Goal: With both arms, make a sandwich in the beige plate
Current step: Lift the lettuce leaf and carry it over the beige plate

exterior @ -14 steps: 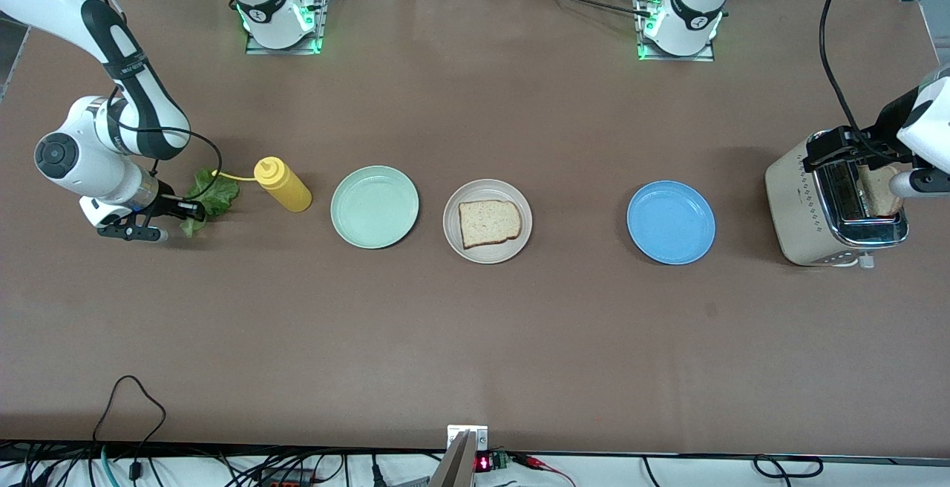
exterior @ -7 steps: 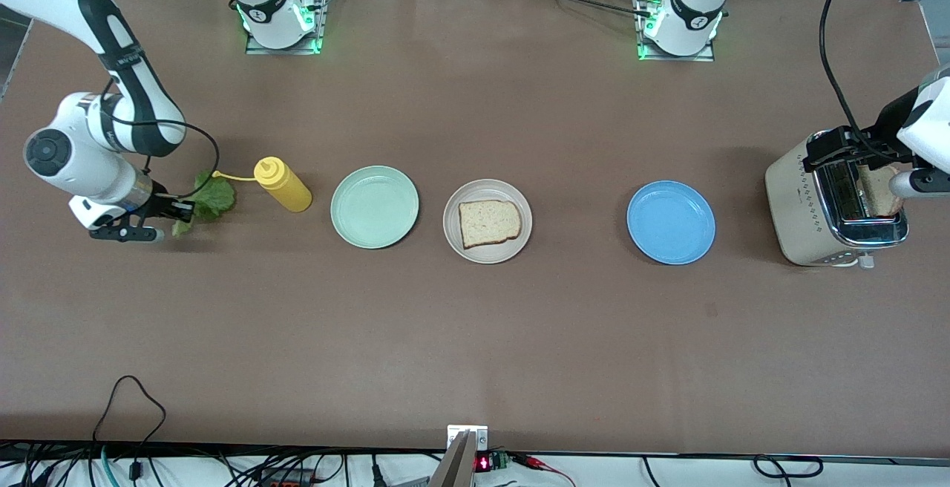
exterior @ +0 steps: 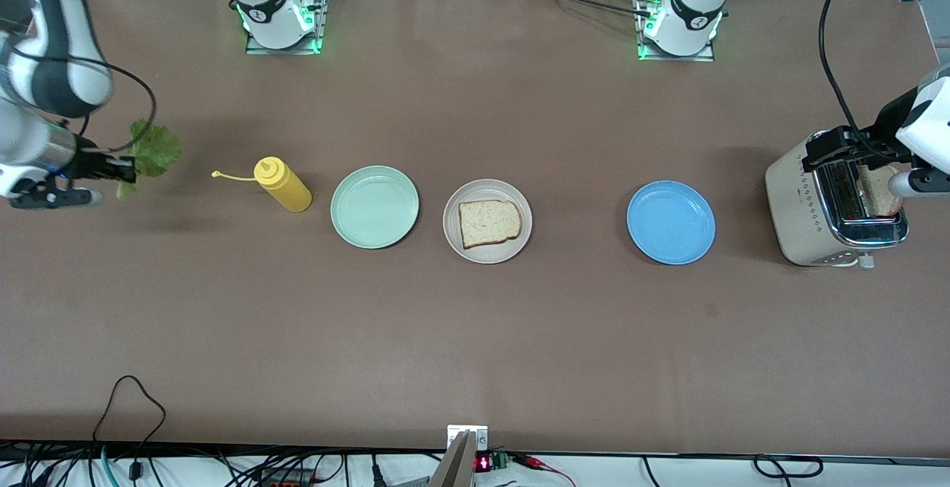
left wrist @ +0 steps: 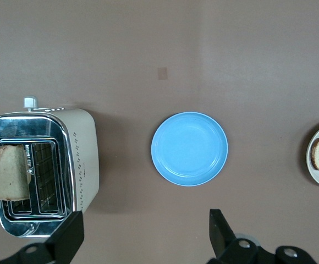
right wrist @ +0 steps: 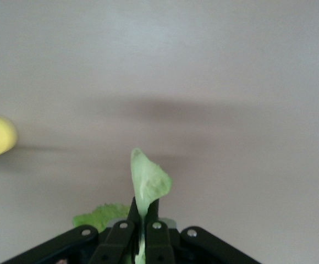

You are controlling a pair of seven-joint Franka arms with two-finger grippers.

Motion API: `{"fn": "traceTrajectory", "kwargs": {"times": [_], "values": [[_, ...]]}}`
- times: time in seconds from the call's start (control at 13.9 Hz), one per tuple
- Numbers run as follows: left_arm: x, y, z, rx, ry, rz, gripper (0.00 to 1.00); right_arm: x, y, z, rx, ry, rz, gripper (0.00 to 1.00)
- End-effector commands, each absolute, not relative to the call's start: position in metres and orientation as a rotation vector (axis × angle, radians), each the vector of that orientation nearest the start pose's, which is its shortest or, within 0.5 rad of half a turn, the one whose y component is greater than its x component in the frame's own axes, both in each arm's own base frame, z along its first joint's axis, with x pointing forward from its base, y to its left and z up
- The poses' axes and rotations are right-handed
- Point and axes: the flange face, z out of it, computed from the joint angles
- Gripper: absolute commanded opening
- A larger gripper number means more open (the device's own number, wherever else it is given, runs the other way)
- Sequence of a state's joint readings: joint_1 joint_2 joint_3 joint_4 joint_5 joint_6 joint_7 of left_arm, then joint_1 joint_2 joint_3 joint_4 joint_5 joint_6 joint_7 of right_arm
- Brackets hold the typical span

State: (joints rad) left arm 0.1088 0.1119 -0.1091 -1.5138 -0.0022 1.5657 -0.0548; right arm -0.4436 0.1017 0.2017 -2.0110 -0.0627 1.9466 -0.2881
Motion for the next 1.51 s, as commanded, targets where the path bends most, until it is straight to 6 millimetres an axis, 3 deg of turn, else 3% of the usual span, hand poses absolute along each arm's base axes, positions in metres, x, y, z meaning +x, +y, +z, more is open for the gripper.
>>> {"fn": "traceTrajectory", "kwargs": {"times": [0.0, 0.07, 0.22, 0.36, 0.5, 0.86, 1.0, 1.43], "values": [[0.582, 0.001, 0.593, -3.160, -0.056, 0.089, 1.00, 0.546, -0.102, 0.460, -3.031, -0.086, 0.296, 0.00], [0.582, 0.001, 0.593, -3.159, -0.056, 0.092, 1.00, 0.547, -0.093, 0.476, -3.003, -0.005, 0.328, 0.00], [0.582, 0.003, 0.593, -3.159, -0.061, 0.089, 1.00, 0.555, -0.035, 0.506, -2.989, 0.096, 0.340, 0.00], [0.582, 0.005, 0.593, -3.159, -0.066, 0.087, 1.00, 0.558, 0.034, 0.515, -2.978, 0.318, 0.360, 0.00], [0.582, 0.005, 0.593, -3.159, -0.066, 0.087, 1.00, 0.556, 0.117, 0.509, -2.954, 0.515, 0.359, 0.00], [0.583, 0.008, 0.592, -3.159, -0.076, 0.084, 1.00, 0.553, 0.247, 0.462, -2.852, 0.909, 0.334, 0.00], [0.583, 0.010, 0.591, -3.158, -0.081, 0.087, 1.00, 0.554, 0.286, 0.432, -2.794, 1.045, 0.328, 0.00], [0.583, 0.011, 0.591, -3.158, -0.083, 0.087, 1.00, 0.541, 0.376, 0.349, -2.660, 1.336, 0.278, 0.00]]}}
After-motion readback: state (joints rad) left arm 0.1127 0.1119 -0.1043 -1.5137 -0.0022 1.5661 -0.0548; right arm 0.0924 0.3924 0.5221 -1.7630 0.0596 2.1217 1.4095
